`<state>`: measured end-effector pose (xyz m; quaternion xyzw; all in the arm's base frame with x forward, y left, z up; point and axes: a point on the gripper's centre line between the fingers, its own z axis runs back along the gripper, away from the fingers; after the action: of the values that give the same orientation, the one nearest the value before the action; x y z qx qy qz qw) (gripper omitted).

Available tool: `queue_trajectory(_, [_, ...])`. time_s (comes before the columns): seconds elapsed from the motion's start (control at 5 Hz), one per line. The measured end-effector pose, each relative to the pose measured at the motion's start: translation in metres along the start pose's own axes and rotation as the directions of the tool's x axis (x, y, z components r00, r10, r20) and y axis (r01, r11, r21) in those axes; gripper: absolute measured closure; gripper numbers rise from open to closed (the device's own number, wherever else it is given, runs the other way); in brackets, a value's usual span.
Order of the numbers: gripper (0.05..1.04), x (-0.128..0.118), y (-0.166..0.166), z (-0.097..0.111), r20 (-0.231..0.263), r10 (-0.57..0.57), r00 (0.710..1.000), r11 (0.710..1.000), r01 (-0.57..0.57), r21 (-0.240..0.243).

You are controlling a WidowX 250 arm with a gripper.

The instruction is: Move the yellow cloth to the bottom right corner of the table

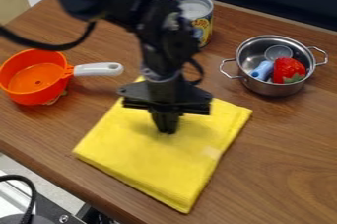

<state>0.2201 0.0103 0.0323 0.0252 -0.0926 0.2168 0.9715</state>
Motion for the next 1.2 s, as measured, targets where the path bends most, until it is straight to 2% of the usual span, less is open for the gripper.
queue_trajectory(0.4, [1.031, -0.001, 0.04, 0.001, 0.046, 0.004, 0.999, 1.0, -0.004, -0.003])
queue_trajectory(0.8, [1.031, 0.012, 0.053, -0.001, 0.063, 0.023, 0.998, 1.0, -0.023, -0.001])
queue_trajectory(1.0, [1.031, 0.014, 0.054, 0.0, 0.055, 0.022, 0.998, 1.0, -0.022, -0.007])
queue_trajectory(1.2, [1.013, 0.008, 0.054, 0.004, 0.006, 0.027, 1.0, 1.0, -0.027, -0.004])
